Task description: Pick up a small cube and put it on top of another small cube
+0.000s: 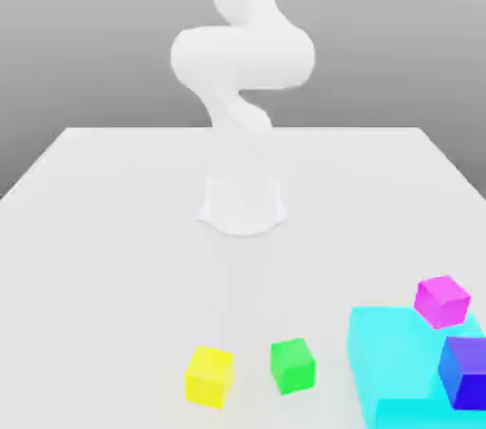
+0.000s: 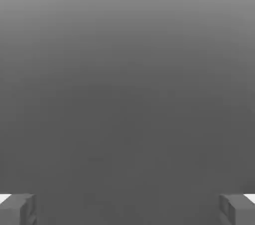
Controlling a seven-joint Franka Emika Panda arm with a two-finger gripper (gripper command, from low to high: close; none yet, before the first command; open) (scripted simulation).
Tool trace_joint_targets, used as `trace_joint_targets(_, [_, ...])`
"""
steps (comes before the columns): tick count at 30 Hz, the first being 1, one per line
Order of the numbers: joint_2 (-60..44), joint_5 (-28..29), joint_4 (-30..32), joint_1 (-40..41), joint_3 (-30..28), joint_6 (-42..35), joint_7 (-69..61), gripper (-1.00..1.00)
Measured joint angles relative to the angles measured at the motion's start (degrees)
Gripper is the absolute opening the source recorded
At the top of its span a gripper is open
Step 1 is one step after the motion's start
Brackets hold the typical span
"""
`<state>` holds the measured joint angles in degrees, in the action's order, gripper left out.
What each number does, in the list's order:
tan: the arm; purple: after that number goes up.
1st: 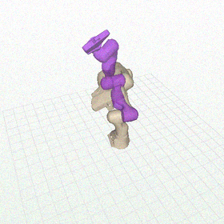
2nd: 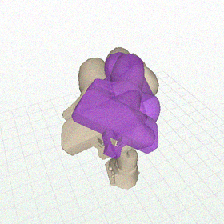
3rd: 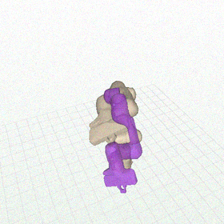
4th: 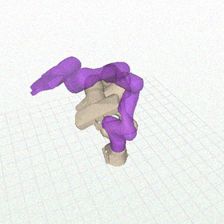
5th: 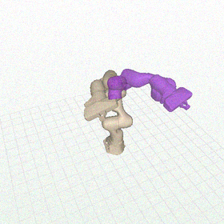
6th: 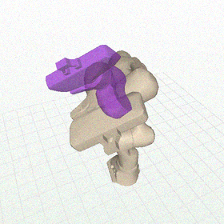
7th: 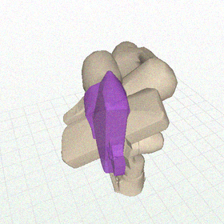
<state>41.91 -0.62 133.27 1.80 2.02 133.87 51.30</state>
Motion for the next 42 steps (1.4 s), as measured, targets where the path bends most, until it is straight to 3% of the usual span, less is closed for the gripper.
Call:
trace_joint_targets(12, [-18.75, -0.57, 7.21, 7.75, 10.48, 10.14, 28.17, 0.0])
trace_joint_targets(24, [-37.85, 4.74, 14.32, 12.05, 17.86, 20.12, 60.16, 0.0])
trace_joint_targets(31, [-49.15, 8.65, 18.41, 9.7, 16.65, 25.81, 79.42, 0.0])
trace_joint_targets(37, [-61.17, 17.45, 16.58, 3.34, 8.58, 34.51, 88.49, 0.0])
trace_joint_targets(38, [-62.63, 17.96, 16.26, 1.94, 7.06, 35.7, 88.91, -1.0])
trace_joint_targets(42, [-62.63, 17.96, 16.26, 1.94, 7.06, 35.79, 88.9, -1.0])
